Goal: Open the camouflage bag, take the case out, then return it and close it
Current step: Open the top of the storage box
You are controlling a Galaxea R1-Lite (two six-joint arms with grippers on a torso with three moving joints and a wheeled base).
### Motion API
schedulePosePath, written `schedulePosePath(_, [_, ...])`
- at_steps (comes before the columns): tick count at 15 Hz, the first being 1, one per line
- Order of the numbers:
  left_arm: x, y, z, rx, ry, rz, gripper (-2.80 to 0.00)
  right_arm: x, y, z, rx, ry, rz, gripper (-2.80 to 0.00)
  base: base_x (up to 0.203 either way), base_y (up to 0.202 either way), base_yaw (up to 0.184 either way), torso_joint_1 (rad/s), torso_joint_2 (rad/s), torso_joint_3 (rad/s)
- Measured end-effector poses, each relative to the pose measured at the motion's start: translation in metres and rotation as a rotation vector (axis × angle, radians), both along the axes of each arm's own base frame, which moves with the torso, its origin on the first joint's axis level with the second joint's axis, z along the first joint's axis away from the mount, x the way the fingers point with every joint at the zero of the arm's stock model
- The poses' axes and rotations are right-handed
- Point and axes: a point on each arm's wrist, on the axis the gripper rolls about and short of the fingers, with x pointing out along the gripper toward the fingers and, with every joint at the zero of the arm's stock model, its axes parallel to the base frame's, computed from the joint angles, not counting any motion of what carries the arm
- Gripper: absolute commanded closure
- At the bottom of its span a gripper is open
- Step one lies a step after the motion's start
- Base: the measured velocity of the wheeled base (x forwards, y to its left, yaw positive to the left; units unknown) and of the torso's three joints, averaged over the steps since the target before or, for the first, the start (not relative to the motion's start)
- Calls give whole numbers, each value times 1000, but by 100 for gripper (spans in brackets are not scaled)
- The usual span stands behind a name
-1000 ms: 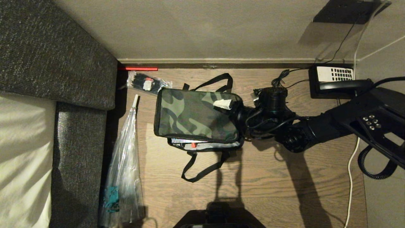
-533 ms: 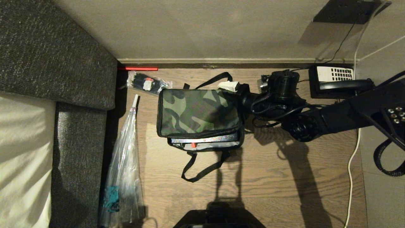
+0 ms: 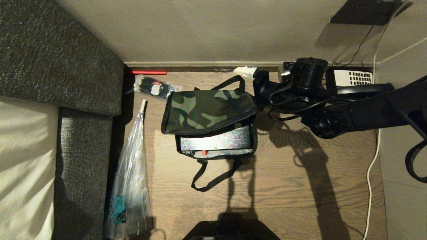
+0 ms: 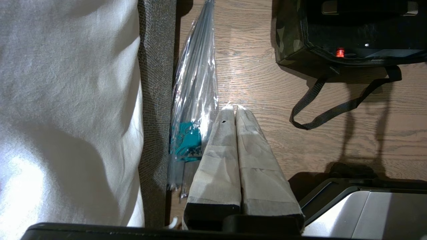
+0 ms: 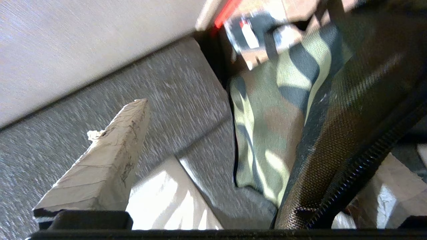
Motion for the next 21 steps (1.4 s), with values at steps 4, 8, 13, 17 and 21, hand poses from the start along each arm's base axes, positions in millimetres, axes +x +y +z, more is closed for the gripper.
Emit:
schedulePosePath(4, [0,0,0,0,0,0,0,3,-7,14,8,-58,-19,-280,0,0,0,0,0,0])
schedulePosePath(8, [0,0,0,0,0,0,0,5,-13,31,38,-170,-37,-280,0,0,0,0,0,0])
schedulePosePath(13, [0,0,0,0,0,0,0,8,-18,42,-18,-310,-71,-280,0,0,0,0,0,0])
schedulePosePath(17, [0,0,0,0,0,0,0,10,-18,20,-159,-325,-89,-280,0,0,0,0,0,0])
schedulePosePath(21, [0,0,0,0,0,0,0,-4,-24,-1,-316,-313,-85,0,0,0,0,0,0,0])
